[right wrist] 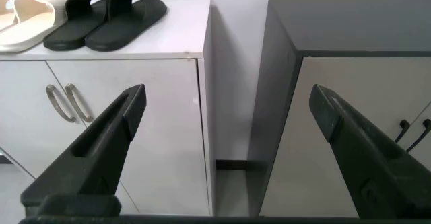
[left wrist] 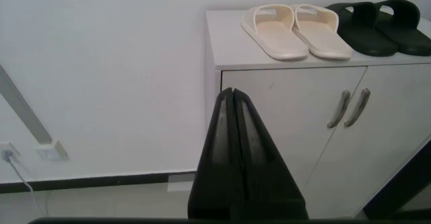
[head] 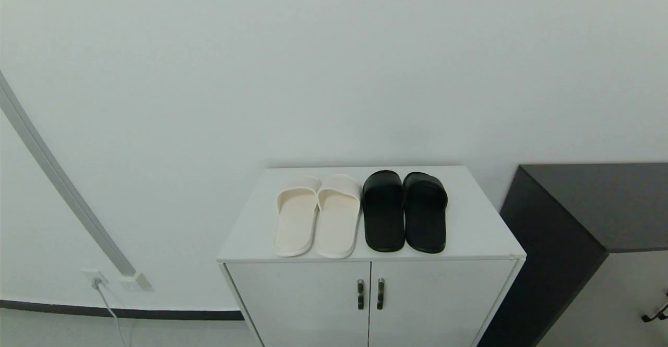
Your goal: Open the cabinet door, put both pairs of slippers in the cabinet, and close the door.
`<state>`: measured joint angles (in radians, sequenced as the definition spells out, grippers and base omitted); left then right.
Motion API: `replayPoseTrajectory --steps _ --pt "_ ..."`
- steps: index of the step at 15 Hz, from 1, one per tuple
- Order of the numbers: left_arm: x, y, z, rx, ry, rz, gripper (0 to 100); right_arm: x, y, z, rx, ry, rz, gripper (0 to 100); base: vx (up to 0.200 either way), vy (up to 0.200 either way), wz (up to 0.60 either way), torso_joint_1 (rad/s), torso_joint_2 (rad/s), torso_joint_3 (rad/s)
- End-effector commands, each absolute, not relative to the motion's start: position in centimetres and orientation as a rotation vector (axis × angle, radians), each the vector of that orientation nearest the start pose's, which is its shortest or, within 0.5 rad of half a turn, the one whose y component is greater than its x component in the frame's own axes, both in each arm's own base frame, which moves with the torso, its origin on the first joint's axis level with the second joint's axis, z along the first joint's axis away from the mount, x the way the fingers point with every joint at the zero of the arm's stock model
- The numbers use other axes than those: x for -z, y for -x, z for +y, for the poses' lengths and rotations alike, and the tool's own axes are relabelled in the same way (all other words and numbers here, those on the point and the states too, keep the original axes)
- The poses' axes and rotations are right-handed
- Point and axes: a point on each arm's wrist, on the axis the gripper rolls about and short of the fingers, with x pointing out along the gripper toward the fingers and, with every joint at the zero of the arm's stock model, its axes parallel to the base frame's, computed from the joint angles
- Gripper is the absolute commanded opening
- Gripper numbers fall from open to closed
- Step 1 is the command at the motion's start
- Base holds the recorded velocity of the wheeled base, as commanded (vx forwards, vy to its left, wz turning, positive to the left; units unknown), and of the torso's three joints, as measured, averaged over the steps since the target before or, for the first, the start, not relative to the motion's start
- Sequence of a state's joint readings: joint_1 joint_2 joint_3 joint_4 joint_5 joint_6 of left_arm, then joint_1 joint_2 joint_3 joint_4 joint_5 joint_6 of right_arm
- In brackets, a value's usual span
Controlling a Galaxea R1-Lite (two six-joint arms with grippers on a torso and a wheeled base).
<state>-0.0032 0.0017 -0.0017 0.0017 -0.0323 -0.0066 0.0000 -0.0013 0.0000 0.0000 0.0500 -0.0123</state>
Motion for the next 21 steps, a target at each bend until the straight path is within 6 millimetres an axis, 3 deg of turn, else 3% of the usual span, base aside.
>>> replayPoseTrajectory --steps 1,5,6,7,8,11,16,18,19,21 --pt "-7.6 2.3 -0.1 0.035 0.008 0.002 0 -7.6 2.3 0.1 -0.051 0.011 -0.002 100 0.000 0.000 0.00 0.000 0.00 0.000" --pt "-7.6 2.3 -0.1 0.035 0.006 0.002 0 -8.0 2.4 0.1 -0.047 0.017 -0.019 100 0.000 0.000 0.00 0.000 0.00 0.000" --pt "-7.6 2.3 -0.1 0.035 0.005 0.002 0 -12.4 3.3 0.1 -0.058 -0.042 -0.117 100 0.000 0.000 0.00 0.000 0.00 0.000" --pt "-7.6 2.3 -0.1 0.035 0.006 0.002 0 -14.6 3.7 0.0 -0.072 -0.092 -0.139 100 0.000 0.000 0.00 0.000 0.00 0.000" --pt "-7.6 2.3 -0.1 0.035 0.005 0.002 0 -16.9 2.7 0.1 -0.128 -0.098 0.014 100 0.000 0.000 0.00 0.000 0.00 0.000" --pt "-7.6 2.3 -0.1 0.035 0.005 0.002 0 -16.5 -1.9 0.6 -0.246 -0.067 0.268 100 0.000 0.000 0.00 0.000 0.00 0.000" --pt "-7.6 2.3 -0.1 0.037 0.005 0.002 0 -17.0 -10.6 2.8 -0.363 -0.040 0.399 100 0.000 0.000 0.00 0.000 0.00 0.000" --pt "-7.6 2.3 -0.1 0.037 0.005 0.002 0 -17.3 -12.5 5.1 -0.357 -0.042 0.371 100 0.000 0.000 0.00 0.000 0.00 0.000" --pt "-7.6 2.3 -0.1 0.037 0.005 0.002 0 -17.4 -13.0 7.8 -0.344 -0.030 0.354 100 0.000 0.000 0.00 0.000 0.00 0.000" --pt "-7.6 2.3 -0.1 0.037 0.005 0.002 0 -17.6 -14.4 11.5 -0.309 -0.069 0.357 100 0.000 0.000 0.00 0.000 0.00 0.000"
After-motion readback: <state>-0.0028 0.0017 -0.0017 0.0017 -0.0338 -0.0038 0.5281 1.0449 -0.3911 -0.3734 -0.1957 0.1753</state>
